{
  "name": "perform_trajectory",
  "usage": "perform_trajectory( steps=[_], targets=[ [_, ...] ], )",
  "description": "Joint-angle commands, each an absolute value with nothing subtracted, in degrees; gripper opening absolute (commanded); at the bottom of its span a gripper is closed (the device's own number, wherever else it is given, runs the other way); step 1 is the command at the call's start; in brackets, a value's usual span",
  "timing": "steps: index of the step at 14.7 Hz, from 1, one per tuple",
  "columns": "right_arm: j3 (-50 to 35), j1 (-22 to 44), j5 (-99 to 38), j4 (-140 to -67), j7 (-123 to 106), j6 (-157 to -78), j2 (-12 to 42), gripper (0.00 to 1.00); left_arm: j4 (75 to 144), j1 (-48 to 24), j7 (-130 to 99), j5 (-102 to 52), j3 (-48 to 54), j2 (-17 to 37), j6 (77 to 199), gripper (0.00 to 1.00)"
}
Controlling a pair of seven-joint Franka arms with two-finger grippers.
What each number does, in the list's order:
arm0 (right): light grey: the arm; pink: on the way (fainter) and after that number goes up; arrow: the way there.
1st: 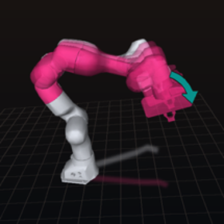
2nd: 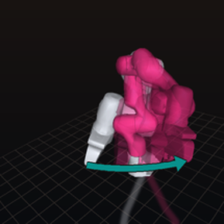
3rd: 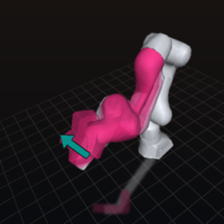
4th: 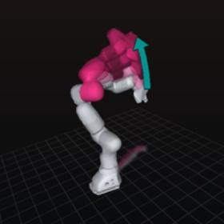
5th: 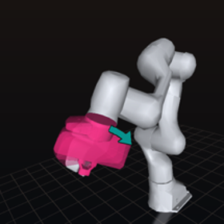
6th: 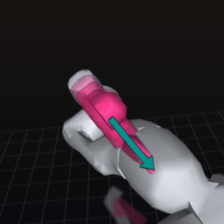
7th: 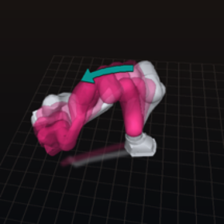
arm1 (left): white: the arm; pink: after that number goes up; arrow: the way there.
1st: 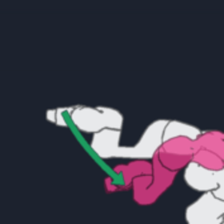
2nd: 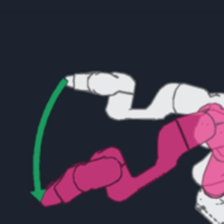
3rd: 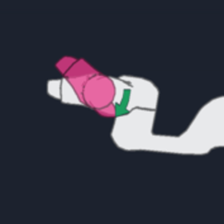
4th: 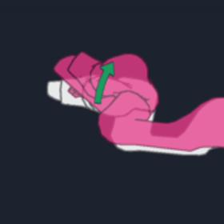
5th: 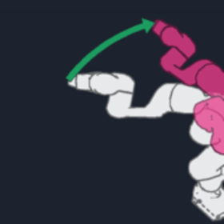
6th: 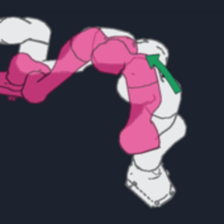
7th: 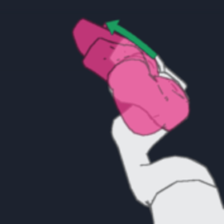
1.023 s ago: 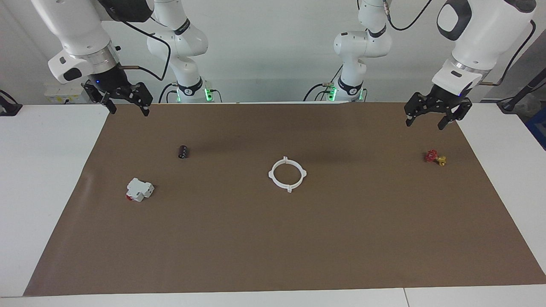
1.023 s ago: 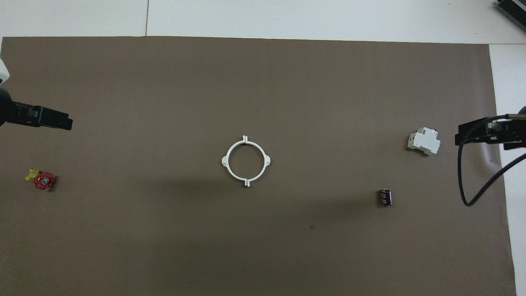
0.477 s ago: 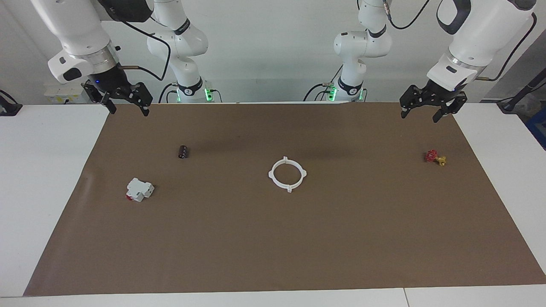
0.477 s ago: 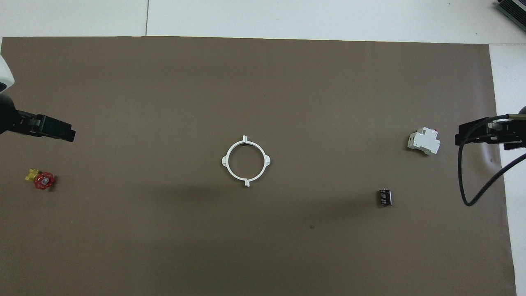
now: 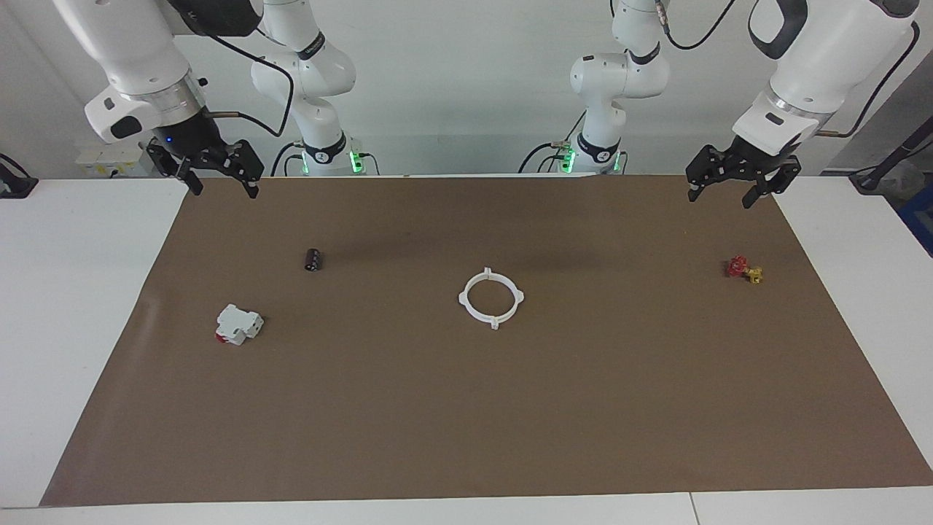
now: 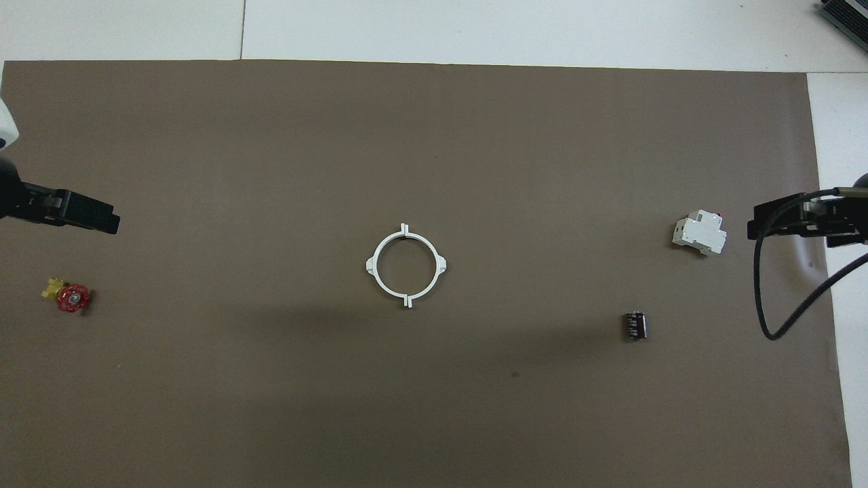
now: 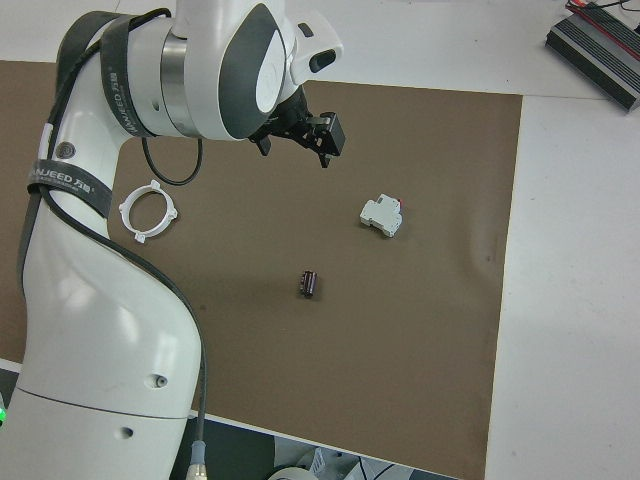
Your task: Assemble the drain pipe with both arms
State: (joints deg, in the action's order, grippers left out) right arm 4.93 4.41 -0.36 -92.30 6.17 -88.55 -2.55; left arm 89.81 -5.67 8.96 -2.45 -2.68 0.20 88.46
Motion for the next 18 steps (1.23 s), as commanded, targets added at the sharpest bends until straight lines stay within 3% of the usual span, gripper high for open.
perform_trajectory(
  steps=[1,18],
  targets=[
    [4.7,4.0,-0.8,-93.8,5.2,-90.0,-3.7,1.00,90.5,-6.2,8.9,-1.3,-3.0,-1.0,87.0,1.00],
    [4.7,4.1,-1.5,-93.6,5.1,-89.7,-3.7,1.00,89.7,-4.0,6.2,-0.5,-0.2,-1.4,84.2,1.00]
  ],
)
